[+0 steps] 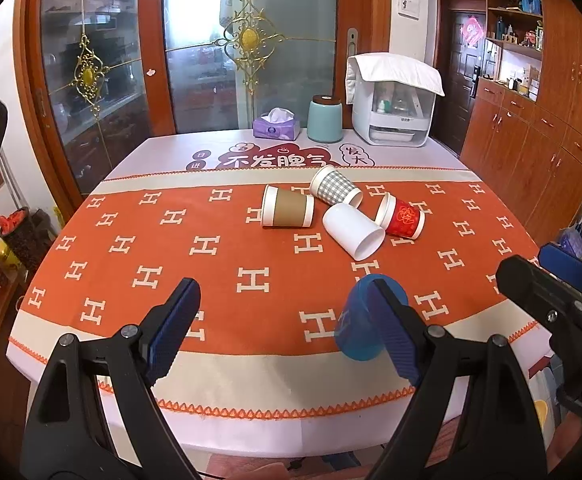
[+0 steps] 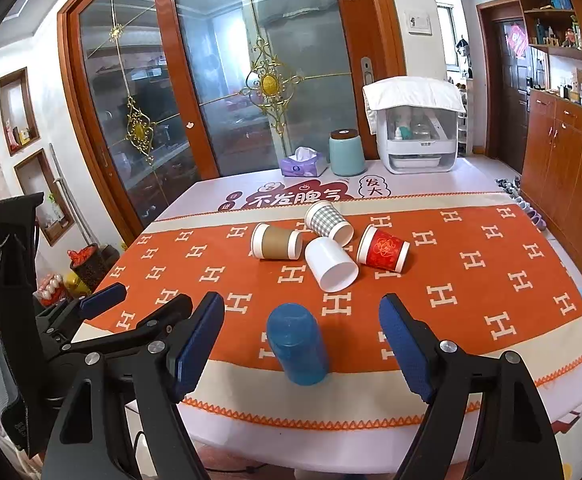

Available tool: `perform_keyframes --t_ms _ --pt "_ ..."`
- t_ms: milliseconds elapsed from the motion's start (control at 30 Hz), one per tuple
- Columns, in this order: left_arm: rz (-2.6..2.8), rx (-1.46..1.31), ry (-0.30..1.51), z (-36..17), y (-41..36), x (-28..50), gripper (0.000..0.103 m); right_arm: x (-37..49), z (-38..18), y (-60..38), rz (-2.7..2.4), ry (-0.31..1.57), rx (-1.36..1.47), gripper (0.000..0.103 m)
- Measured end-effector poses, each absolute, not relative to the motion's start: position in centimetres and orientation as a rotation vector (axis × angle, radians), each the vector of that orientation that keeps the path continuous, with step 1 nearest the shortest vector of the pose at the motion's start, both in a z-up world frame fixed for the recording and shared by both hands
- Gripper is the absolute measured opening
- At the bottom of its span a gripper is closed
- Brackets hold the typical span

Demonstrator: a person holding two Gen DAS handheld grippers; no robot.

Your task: Flip cup upside down

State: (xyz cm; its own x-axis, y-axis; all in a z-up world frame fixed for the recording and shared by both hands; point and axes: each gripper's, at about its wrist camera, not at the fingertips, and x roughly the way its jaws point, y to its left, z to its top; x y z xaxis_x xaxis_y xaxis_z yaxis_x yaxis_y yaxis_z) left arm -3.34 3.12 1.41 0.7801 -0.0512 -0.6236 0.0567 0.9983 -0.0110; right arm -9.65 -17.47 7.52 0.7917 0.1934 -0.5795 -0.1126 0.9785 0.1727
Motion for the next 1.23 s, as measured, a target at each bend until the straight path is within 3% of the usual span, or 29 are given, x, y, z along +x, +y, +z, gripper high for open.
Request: perform_keyframes --t_ms 1233 --pt "-0.045 0.003 0.696 1.8 4.3 -3.7 0.083 -10.0 7.9 -16.4 0.187 0.65 0.135 0.085"
